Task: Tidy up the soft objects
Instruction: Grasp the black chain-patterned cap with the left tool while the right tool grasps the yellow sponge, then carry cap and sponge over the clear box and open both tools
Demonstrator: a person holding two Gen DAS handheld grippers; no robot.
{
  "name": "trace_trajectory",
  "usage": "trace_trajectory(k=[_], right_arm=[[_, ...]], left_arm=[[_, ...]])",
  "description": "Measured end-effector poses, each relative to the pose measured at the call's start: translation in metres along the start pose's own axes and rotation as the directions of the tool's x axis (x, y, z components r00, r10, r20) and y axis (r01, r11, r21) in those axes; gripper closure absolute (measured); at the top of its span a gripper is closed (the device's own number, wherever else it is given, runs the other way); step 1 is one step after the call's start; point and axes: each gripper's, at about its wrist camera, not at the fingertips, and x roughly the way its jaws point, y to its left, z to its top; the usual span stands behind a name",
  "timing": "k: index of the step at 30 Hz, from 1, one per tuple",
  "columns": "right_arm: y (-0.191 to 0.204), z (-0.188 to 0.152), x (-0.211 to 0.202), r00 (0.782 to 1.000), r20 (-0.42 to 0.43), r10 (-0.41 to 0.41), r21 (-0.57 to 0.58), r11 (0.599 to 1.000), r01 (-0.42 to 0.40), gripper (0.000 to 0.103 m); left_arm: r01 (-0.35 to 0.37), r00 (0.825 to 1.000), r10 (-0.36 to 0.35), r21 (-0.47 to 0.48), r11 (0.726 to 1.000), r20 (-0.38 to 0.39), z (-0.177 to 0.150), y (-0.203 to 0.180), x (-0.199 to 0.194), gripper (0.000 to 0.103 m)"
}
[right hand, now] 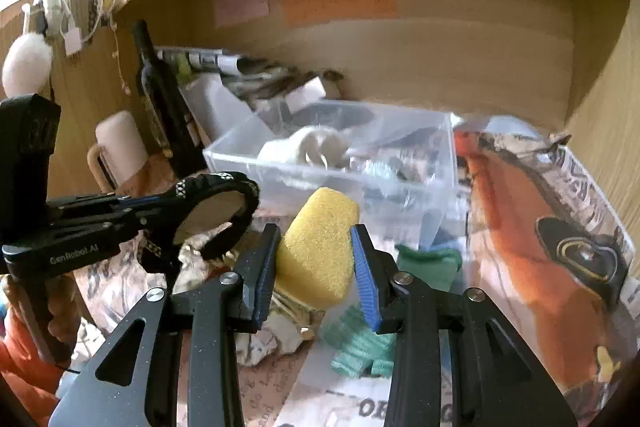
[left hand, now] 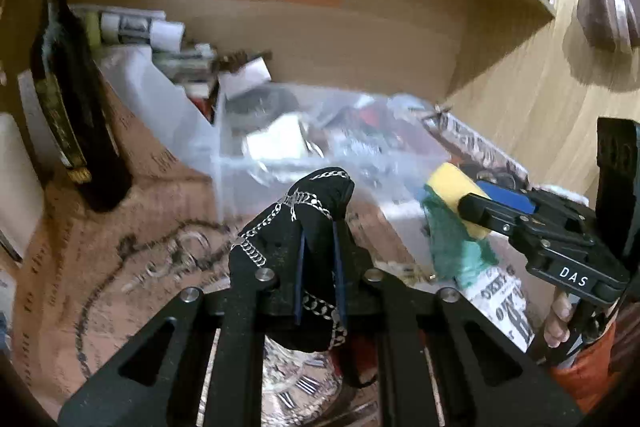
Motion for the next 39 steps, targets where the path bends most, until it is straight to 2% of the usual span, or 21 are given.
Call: trace_trajectory(k=[5, 10, 16, 20, 30, 39], right_arm=[[-0.002, 0.014, -0.008, 0.998, 0.054, -0.017, -0.005, 1.0, 0.018, 0.07], [-0.005, 0.03, -0.014, 0.994, 0.108, -0.023, -0.008, 1.0, 0.024, 0.07], [-0.009, 0.051, -0.013, 0.986, 0.163, -0.033, -0.014, 0.999, 0.035, 0.07], [-0.011, 0.065, -0.008, 0.982, 0.186, -0.04, -0.02, 0.999, 0.044, 0.07], [-0.005, 0.09, 0.02, 0.985, 0.172, -0.024, -0.067, 0.997, 0.036, 0.07], [-0.01, 0.091, 0.077, 0.997, 0.048, -0.055, -0.062, 0.996, 0.058, 0.07]], left_arm=[[-0.016, 0.996, 0.015, 0.015, 1.0, 0.085, 0.021, -0.001, -0.017, 0.091], [-0.04, 0.983, 0.037, 0.016, 0.999, 0.178, 0.044, -0.001, -0.029, 0.091], [-0.048, 0.97, 0.047, 0.001, 0.999, 0.238, 0.071, 0.004, -0.03, 0.091], [-0.082, 0.96, 0.079, 0.0, 0.997, 0.269, 0.089, 0.004, -0.023, 0.091], [-0.168, 0.958, 0.17, -0.028, 0.985, 0.23, 0.115, 0.021, 0.023, 0.091], [-0.149, 0.985, 0.152, -0.05, 0.988, 0.082, 0.115, 0.041, 0.085, 0.091]])
